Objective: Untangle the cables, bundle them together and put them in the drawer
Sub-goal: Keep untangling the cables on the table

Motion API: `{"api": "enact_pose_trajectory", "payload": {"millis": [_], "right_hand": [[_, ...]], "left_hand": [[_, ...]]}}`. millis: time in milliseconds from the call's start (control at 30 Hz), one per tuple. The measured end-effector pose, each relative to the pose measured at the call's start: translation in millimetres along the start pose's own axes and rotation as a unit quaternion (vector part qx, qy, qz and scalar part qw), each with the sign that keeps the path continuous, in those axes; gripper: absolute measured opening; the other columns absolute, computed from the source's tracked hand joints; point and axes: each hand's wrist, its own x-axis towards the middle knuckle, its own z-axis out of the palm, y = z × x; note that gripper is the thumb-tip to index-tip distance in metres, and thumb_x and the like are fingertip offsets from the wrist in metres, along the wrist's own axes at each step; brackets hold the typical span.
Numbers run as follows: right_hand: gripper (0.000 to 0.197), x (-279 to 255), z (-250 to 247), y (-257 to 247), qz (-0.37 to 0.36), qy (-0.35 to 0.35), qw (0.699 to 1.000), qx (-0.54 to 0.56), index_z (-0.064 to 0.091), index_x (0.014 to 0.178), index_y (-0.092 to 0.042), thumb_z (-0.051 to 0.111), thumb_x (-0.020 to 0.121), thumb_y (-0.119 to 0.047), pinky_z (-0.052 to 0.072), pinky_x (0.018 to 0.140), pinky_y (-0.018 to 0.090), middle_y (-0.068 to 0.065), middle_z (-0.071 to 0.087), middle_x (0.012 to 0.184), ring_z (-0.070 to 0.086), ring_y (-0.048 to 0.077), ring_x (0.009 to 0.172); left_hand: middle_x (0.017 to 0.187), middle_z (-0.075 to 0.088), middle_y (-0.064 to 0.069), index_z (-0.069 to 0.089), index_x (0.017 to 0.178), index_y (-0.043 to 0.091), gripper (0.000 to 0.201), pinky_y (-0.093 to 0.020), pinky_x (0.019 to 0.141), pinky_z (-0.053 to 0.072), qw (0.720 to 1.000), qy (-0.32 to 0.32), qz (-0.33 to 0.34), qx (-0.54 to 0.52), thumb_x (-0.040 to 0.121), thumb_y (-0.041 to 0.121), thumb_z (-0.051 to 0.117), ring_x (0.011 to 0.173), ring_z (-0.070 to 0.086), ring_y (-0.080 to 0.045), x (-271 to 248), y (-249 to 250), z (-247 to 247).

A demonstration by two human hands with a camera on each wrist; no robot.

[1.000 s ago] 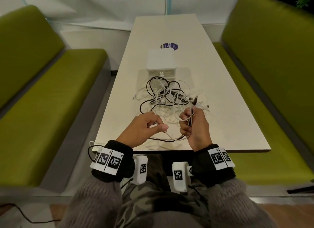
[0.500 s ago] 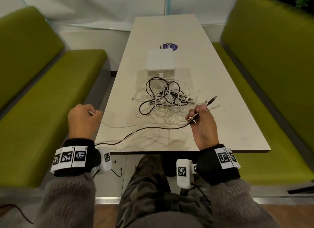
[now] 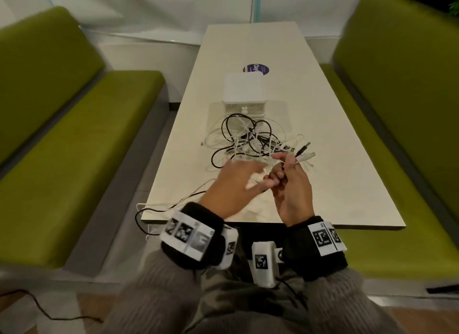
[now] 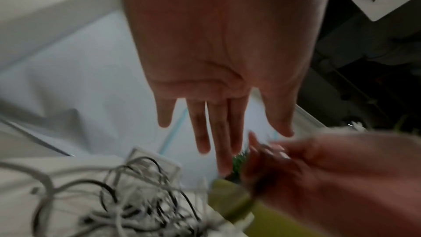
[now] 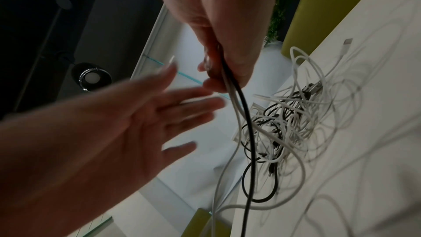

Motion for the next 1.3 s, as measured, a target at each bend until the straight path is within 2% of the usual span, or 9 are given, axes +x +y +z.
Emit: {"api": "enact_pose_trajectory", "payload": {"millis": [167,433,567,700,833,933,1033,1167,1300], "right_hand": [[0.038,-0.9,-4.5,-4.9,0.004,0.004,1.000,0.003,0.056,0.091,-0.008,0.029,0.104,-0.030,0.041,0.057,0.020,-0.007,0.036,0.055,0.035,0.006,0.050],[0.026,0.1,0.9,-3.3,0.005,0.028,0.998,0.048,0.047,0.088,-0.011,0.031,0.105,-0.023,0.048,0.058,0.022,-0.004,0.043,0.056,0.045,0.011,0.051],[0.024,1.2,-3.0,-8.4,-0.011,0.054,0.995,0.078,0.048,0.088,-0.011,0.032,0.105,-0.018,0.052,0.066,0.026,-0.003,0.042,0.057,0.044,0.011,0.050],[0.024,-0.7,-0.7,-7.7,-0.014,0.051,0.996,0.071,0.048,0.088,-0.012,0.033,0.104,-0.019,0.053,0.068,0.028,-0.004,0.041,0.057,0.043,0.011,0.050],[0.025,-4.4,5.5,-6.4,-0.023,0.025,0.999,0.032,0.048,0.087,-0.012,0.033,0.104,-0.022,0.052,0.079,0.028,-0.001,0.051,0.066,0.061,0.016,0.073],[0.028,-6.0,7.0,-6.2,-0.015,0.014,0.999,-0.038,0.058,0.091,-0.014,0.035,0.104,-0.024,0.051,0.070,0.018,-0.004,0.066,0.093,0.063,0.005,0.086],[0.026,-5.7,6.2,-5.4,-0.003,0.004,0.994,-0.105,0.063,0.098,-0.019,0.038,0.103,-0.025,0.045,0.060,0.018,-0.006,0.063,0.092,0.058,-0.002,0.066],[0.025,0.3,-1.6,-3.4,0.005,-0.009,0.993,-0.117,0.063,0.107,-0.016,0.039,0.102,-0.020,0.044,0.089,0.022,-0.007,0.065,0.113,0.059,-0.001,0.103],[0.032,9.0,-12.3,-14.2,-0.007,0.049,0.997,-0.058,0.051,0.129,-0.013,0.037,0.102,-0.022,0.044,0.093,0.030,0.000,0.063,0.123,0.055,0.006,0.117]], "left_hand": [[0.096,0.066,-0.003,0.062,0.103,0.013,0.017,-0.040,0.089,0.042,1.000,0.014,-0.022,-0.017,0.091,0.024,0.056,0.094,0.058,-0.022,11.2,5.1,26.6],[0.089,0.071,-0.003,0.067,0.107,0.022,0.041,-0.037,0.073,0.049,0.994,0.110,-0.002,0.021,0.085,0.044,0.040,0.083,0.064,-0.022,0.7,-2.0,25.0],[0.079,0.063,0.006,0.069,0.090,0.014,0.016,-0.034,0.071,0.048,0.987,0.160,0.008,0.004,0.086,0.025,0.058,0.079,0.058,-0.018,-7.1,-10.8,25.1],[0.086,0.064,0.003,0.067,0.087,0.011,0.005,-0.034,0.082,0.045,0.993,0.113,0.003,-0.020,0.083,0.013,0.066,0.089,0.054,-0.018,-8.1,-16.6,24.0],[0.116,0.057,0.009,0.052,0.121,0.019,0.034,-0.010,0.089,0.034,0.994,0.061,0.005,-0.091,0.090,0.033,0.058,0.109,0.050,-0.005,-5.5,2.0,21.7],[0.104,0.064,0.001,0.036,0.135,0.022,0.046,-0.017,0.081,0.044,0.985,0.001,-0.040,-0.169,0.094,0.039,0.047,0.095,0.060,-0.005,4.3,16.9,20.5],[0.077,0.059,0.000,0.047,0.126,0.014,0.032,-0.019,0.066,0.043,0.986,-0.002,-0.027,-0.163,0.099,0.029,0.040,0.066,0.055,-0.003,10.7,19.1,25.0],[0.082,0.059,0.001,0.056,0.105,0.011,0.024,-0.024,0.066,0.042,0.991,0.023,0.002,-0.131,0.100,0.026,0.037,0.071,0.053,-0.013,12.7,9.1,24.7],[0.077,0.055,0.008,0.052,0.087,0.018,0.022,-0.032,0.072,0.040,0.997,-0.023,0.004,-0.076,0.100,0.026,0.036,0.072,0.049,-0.012,10.6,-8.9,11.0]]}}
